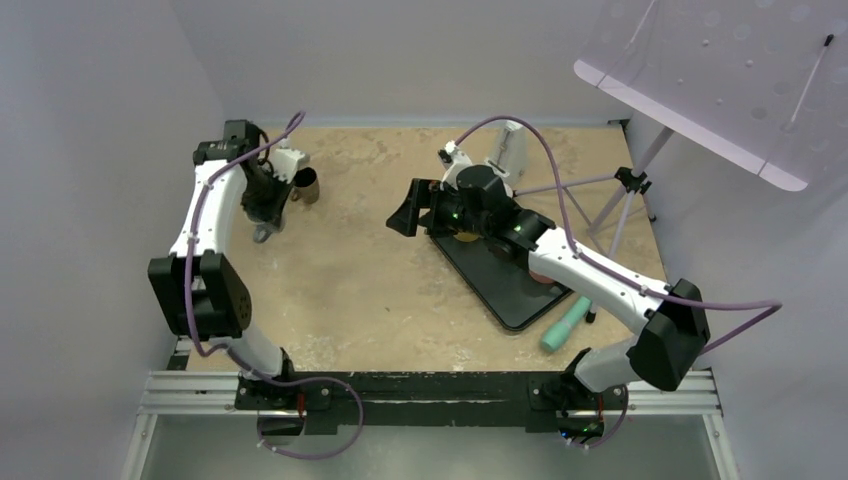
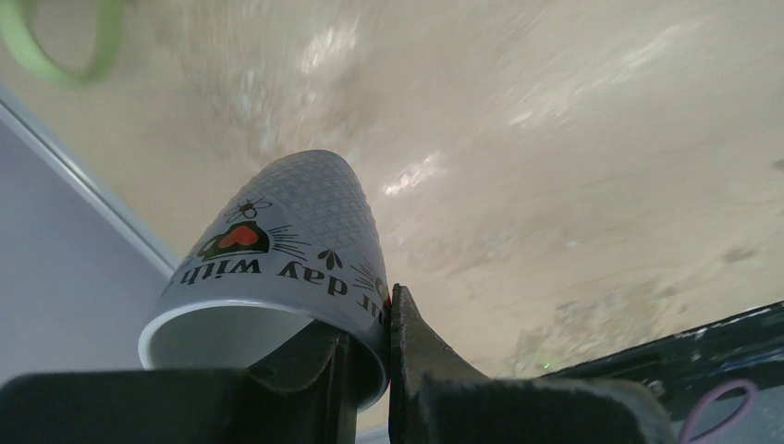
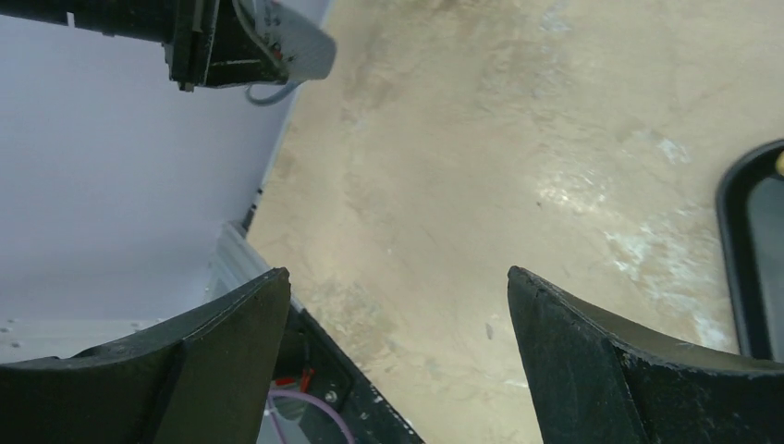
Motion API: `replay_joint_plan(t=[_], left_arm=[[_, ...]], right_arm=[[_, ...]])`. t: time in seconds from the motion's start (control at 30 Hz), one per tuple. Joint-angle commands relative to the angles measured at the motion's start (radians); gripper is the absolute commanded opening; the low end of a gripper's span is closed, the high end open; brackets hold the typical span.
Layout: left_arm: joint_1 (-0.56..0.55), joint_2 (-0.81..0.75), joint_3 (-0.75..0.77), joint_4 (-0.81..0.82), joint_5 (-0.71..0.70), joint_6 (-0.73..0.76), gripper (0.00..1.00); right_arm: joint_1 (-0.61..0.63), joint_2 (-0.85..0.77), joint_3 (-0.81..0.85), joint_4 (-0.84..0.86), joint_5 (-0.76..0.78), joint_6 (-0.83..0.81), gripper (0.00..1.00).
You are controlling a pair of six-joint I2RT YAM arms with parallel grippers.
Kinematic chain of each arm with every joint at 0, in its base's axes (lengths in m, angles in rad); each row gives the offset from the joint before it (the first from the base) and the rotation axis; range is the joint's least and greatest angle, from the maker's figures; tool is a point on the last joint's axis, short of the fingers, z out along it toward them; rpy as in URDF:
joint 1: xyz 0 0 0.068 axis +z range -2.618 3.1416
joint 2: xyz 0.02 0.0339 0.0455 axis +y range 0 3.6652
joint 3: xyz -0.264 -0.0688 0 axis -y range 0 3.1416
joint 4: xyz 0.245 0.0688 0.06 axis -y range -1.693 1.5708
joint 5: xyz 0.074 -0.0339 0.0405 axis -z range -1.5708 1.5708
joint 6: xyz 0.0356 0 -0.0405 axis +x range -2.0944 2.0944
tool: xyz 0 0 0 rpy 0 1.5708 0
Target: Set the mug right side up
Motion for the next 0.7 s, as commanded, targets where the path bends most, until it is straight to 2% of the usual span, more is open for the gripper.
replay_joint_plan(t=[0.0,0.2,0.4,0.53,0.67], left_arm=[[0.098,0.036,-0.061,0.065,-0.160,0.148,0.00],[0.150,0.199,0.001,0.161,-0.204,0.099,0.00],[0.182,0.279,-0.009,0.245,-0.136,0.091,0.00],[0.182,0.295,-0.058,0.285,-0.117,0.092,0.00],[0.183,0.285,-0.091,0.306,-0.109,0.086,0.17]], right_arm=[[0.004,-0.030,0.030,-0.079,0.081,-0.064,0.92],[0.004,-0.057,-0.021,0.007,0.042,-0.076,0.92],[0.004,-0.085,-0.051,-0.004,0.104,-0.059,0.92],[0.003,-0.080,-0.035,-0.115,0.256,-0.031,0.90],[0.002,-0.060,0.006,-0.264,0.465,-0.016,0.89]])
